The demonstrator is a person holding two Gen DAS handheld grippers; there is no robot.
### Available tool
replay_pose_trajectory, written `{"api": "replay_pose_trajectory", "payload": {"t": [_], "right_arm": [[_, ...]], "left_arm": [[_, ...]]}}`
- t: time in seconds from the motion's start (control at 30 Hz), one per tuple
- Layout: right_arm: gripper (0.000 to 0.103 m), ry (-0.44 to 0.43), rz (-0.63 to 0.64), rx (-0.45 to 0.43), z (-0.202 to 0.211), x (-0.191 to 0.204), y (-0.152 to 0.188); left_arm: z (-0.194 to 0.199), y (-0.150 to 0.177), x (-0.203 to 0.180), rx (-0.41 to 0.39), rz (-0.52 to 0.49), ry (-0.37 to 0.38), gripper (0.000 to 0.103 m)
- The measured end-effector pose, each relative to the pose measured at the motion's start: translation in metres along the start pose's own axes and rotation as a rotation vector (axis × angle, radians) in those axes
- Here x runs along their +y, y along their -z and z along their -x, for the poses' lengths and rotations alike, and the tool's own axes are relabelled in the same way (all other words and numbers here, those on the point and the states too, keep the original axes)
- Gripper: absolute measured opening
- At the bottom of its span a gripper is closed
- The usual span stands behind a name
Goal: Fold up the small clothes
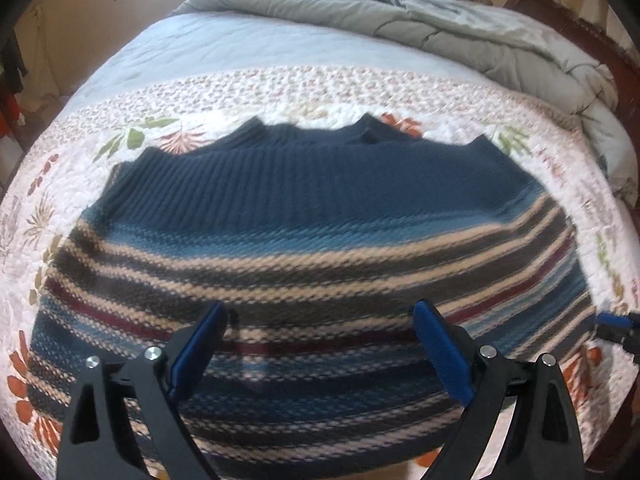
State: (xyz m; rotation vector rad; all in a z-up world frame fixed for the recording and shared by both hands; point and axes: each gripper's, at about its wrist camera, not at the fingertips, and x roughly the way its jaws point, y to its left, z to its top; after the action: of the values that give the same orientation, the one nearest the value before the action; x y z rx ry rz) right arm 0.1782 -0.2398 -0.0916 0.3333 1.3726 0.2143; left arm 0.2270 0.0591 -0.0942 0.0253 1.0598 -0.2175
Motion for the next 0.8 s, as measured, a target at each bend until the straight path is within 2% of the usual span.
{"api": "replay_pose_trajectory", "payload": {"t": [0.07, 0.13, 0.27, 0.37, 0.5, 0.7, 0.8], "right_arm": [[0.044, -0.008, -0.026, 0.003, 0.004, 0.002, 0.007], [0.045, -0.008, -0.05, 0.026, 0.003, 0.002, 0.016], [0.057, -0.039, -0.065, 0.058, -0.003, 0.01, 0.033], [0.061, -0.051, -0.075, 0.036, -0.006, 0.015, 0.036], [0.062, -0.127, -0.144, 0.023, -0.02, 0.01, 0.028], [0.063, -0.136, -0.23, 0.025, -0.043, 0.0, 0.002], [0.063, -0.174, -0.26, 0.008, -0.044, -0.002, -0.01]], "left_arm": [[0.001, -0.002, -0.009, -0.005, -0.007, -0.002, 0.095], [-0.002, -0.003, -0.016, 0.002, -0.013, -0.016, 0.095], [-0.011, 0.0, -0.015, 0.044, 0.025, -0.023, 0.095], [-0.013, 0.006, -0.01, 0.055, 0.042, -0.021, 0.095], [-0.015, 0.009, -0.002, 0.062, 0.047, -0.03, 0.095], [-0.016, 0.005, 0.003, 0.062, 0.041, -0.027, 0.095], [-0.018, 0.002, 0.003, 0.058, 0.031, -0.029, 0.095]]}}
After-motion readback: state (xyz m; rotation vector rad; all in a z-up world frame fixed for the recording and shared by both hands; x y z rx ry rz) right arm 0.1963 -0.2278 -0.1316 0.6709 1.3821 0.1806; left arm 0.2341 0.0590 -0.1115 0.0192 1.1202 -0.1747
